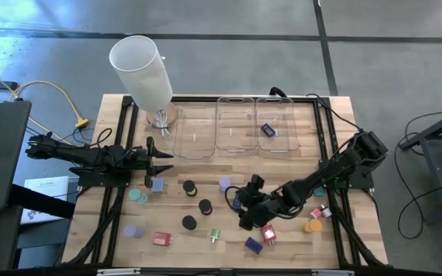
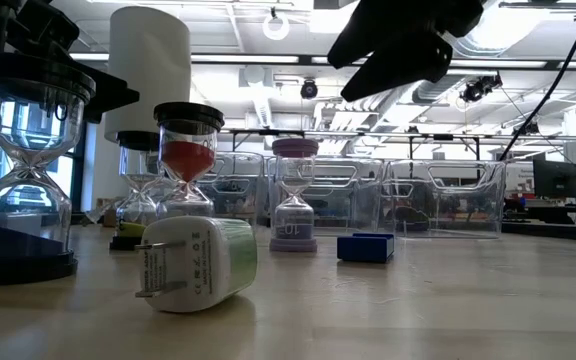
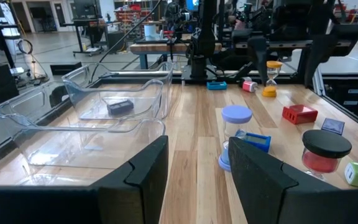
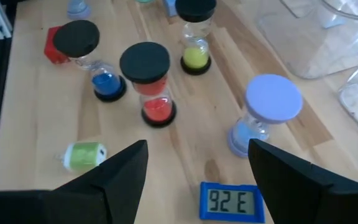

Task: Pick & Place Office items
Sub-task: Put the top violet hourglass into the middle transparent bin

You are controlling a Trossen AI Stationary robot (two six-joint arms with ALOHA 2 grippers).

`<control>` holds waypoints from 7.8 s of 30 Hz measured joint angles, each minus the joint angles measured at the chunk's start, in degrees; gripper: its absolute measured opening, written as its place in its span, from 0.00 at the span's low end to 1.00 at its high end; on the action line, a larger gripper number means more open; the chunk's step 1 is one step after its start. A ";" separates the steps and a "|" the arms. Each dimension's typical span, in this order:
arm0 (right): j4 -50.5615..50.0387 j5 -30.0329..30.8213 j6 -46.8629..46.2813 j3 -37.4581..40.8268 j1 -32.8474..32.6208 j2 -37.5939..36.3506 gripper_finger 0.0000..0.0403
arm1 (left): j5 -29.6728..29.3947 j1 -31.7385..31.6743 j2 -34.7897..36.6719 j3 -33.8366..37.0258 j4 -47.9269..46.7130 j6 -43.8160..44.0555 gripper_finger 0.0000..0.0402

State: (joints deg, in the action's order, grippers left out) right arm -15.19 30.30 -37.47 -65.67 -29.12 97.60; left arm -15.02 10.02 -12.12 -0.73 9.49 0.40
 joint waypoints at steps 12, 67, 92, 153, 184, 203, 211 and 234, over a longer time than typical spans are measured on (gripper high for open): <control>3.03 -0.48 0.01 0.04 0.00 0.00 0.66 | 0.00 0.02 0.00 0.00 -0.01 0.00 0.41; 4.30 -0.47 0.02 0.04 0.02 0.00 0.66 | 0.00 0.02 0.00 0.00 0.00 -0.02 0.41; 4.29 -0.47 0.01 0.04 0.01 0.00 0.66 | 0.01 0.02 0.02 0.00 -0.01 -0.01 0.41; 6.82 -1.91 0.34 0.02 5.00 0.85 0.66 | -0.01 0.02 0.00 0.00 0.46 2.37 0.41; 0.93 -2.74 -9.27 0.02 6.70 6.12 0.66 | 0.52 0.02 0.01 0.00 0.44 4.55 0.41; -0.84 -3.64 -5.37 0.02 8.94 6.12 0.66 | 0.48 0.02 0.02 0.00 0.44 4.51 0.41; -0.68 -7.34 -6.09 0.02 8.90 6.12 0.66 | 0.48 0.02 0.00 0.00 0.44 4.48 0.41; 0.21 -8.09 -7.36 0.02 8.83 6.10 0.90 | 0.45 0.02 0.01 0.00 0.44 4.48 0.41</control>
State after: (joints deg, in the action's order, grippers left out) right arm -14.98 22.20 -44.84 -65.65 -20.29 103.70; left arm -14.57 10.04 -12.11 -0.73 9.93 4.89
